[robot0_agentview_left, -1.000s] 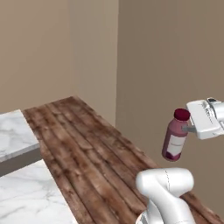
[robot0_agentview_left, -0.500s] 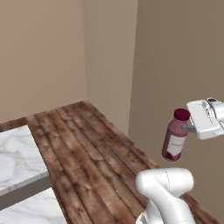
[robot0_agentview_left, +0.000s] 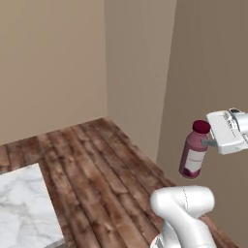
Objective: There is a wine glass and glass cup on the dining counter. Place the wine bottle next to the wine glass and the juice bottle next to the glass cup.
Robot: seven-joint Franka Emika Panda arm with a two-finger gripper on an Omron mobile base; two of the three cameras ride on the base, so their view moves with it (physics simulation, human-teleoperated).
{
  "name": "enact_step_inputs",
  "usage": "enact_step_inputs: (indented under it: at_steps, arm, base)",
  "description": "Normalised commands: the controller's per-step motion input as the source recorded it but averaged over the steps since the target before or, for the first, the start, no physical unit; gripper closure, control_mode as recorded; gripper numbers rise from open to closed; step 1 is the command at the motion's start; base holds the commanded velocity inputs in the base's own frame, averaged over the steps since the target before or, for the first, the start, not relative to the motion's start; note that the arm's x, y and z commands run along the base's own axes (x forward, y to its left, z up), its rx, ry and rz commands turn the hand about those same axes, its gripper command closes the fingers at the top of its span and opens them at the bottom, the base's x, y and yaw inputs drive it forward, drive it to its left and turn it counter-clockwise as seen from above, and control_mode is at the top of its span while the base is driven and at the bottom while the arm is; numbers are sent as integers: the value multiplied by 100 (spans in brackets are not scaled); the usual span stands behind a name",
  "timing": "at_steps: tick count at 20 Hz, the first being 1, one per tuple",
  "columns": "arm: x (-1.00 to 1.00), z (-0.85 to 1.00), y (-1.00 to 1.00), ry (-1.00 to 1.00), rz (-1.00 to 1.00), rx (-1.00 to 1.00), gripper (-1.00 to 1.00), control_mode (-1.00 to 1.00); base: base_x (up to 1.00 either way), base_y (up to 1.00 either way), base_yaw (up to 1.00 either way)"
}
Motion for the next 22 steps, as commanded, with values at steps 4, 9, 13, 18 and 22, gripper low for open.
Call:
enact_step_inputs:
  at_steps: [4, 9, 13, 18, 22]
  arm:
    - [0, 0, 0, 0, 0, 0, 100, 100]
    - [0, 0, 0, 0, 0, 0, 100, 100]
    - [0, 0, 0, 0, 0, 0, 100, 100]
    - [0, 0, 0, 0, 0, 0, 100, 100]
    - [0, 0, 0, 0, 0, 0, 100, 100]
  base:
    - [80, -8, 13]
    - [80, -9, 13]
    - [79, -9, 15]
    - [76, -9, 17]
    - [72, -9, 22]
